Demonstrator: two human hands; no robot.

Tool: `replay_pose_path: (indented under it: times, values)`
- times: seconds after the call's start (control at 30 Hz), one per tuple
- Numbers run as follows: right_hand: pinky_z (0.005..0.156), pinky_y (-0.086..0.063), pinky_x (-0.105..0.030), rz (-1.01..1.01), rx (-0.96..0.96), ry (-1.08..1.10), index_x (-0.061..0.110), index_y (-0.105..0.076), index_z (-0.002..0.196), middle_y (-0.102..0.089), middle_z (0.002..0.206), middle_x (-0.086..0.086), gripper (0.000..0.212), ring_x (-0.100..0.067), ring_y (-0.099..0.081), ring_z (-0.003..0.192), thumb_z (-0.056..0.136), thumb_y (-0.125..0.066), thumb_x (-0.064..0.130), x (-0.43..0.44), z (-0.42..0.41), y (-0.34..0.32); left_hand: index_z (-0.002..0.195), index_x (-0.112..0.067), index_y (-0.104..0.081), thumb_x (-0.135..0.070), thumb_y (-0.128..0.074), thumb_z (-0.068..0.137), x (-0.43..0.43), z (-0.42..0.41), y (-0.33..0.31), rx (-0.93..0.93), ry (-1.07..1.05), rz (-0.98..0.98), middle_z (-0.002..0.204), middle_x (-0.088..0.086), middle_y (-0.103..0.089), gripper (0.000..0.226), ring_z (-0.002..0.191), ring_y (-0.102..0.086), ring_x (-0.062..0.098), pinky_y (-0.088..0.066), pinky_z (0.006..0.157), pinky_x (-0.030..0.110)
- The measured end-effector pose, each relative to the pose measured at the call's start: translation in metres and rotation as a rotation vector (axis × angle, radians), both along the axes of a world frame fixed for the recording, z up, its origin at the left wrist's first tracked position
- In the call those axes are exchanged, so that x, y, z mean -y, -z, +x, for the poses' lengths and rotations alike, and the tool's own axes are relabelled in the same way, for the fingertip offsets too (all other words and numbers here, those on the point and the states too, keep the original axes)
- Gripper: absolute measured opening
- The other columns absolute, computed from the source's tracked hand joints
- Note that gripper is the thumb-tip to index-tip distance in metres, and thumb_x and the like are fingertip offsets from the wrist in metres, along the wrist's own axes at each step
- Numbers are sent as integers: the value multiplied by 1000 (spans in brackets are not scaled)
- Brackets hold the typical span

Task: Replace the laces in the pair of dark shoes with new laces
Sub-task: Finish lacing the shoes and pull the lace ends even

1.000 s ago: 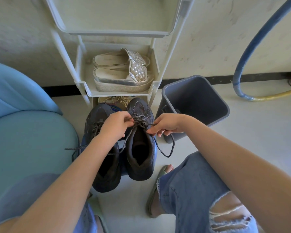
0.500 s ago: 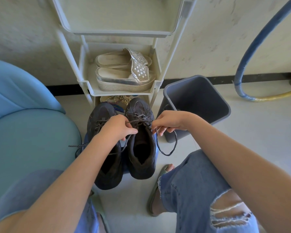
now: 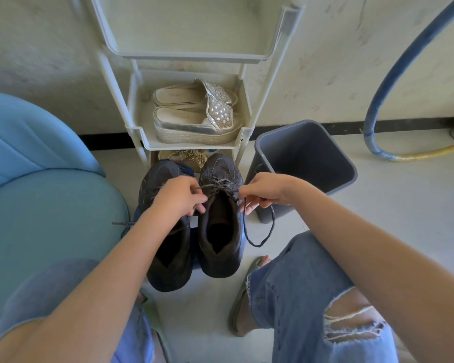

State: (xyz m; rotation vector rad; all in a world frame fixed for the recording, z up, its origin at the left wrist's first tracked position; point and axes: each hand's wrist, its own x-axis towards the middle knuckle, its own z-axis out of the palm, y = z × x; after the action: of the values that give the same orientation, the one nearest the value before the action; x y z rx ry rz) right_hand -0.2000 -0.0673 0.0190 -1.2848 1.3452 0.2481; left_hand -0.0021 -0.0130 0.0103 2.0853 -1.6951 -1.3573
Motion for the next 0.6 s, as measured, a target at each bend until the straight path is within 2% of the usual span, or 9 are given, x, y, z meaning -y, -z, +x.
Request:
replay_pose_path:
  times: [0.07, 0.13, 0.2, 0.27, 0.37, 0.47, 0.53, 0.6]
  values:
    - [39, -26, -15, 61, 22, 71, 4, -51, 75, -68, 84, -22, 17, -19, -70, 74, 91, -49, 10, 0, -3, 1, 80, -13, -53, -17, -56, 93, 0, 4, -3, -58, -70, 3, 75, -3, -73, 14, 30, -42, 1, -39, 49, 22]
    - [38, -27, -16, 94, 24, 128, 6, -47, 73, -64, 87, -25, 19, -18, -68, 64, 91, -45, 7, 1, -7, 1, 77, -12, -49, -15, -54, 95, 2, 10, -5, -74, -137, 40, 83, 0, -73, 18, 29, -40, 5, -35, 44, 21]
    - [39, -27, -16, 85, -14, 147, 6, -46, 71, -62, 93, -27, 19, -18, -65, 63, 90, -43, 6, 1, -10, 1, 79, -10, -47, -12, -51, 96, 3, 13, -10, -97, -175, 110, 90, 5, -73, 18, 30, -35, 9, -27, 38, 19]
    - [42, -23, -17, 45, -73, 139, 9, -43, 67, -65, 93, -24, 20, -16, -59, 60, 87, -43, 7, 1, -10, 2, 93, -4, -50, -10, -48, 97, 4, 13, -16, -94, -196, 176, 96, 10, -73, 7, 36, -34, 13, -23, 37, 19]
    - [40, -21, -17, 24, -150, 139, 12, -38, 67, -67, 91, -21, 18, -13, -48, 48, 84, -41, 6, 1, -8, 1, 119, 4, -47, -8, -45, 99, 4, 11, -22, -62, -189, 259, 103, 14, -71, 24, 43, -31, 15, -22, 38, 20]
    - [39, -19, -18, 43, -232, 103, 12, -34, 70, -68, 90, -20, 15, -14, -41, 44, 83, -37, 6, 0, -5, -1, 131, 4, -39, -9, -42, 100, 4, 10, -28, -54, -183, 326, 108, 15, -70, 34, 47, -28, 13, -20, 42, 21]
    - [44, -18, -20, 67, -259, 93, 13, -32, 71, -67, 89, -19, 15, -14, -40, 47, 84, -36, 6, 1, -4, -2, 129, 5, -40, -9, -42, 101, 5, 10, -28, -40, -191, 344, 108, 14, -69, 32, 48, -28, 11, -20, 44, 21]
    - [46, -16, -21, 71, -292, 82, 13, -31, 74, -66, 86, -18, 13, -15, -30, 50, 84, -34, 6, 1, -3, -3, 118, 4, -45, -9, -42, 100, 5, 10, -28, -27, -203, 351, 102, 14, -69, 22, 48, -30, 11, -22, 44, 21]
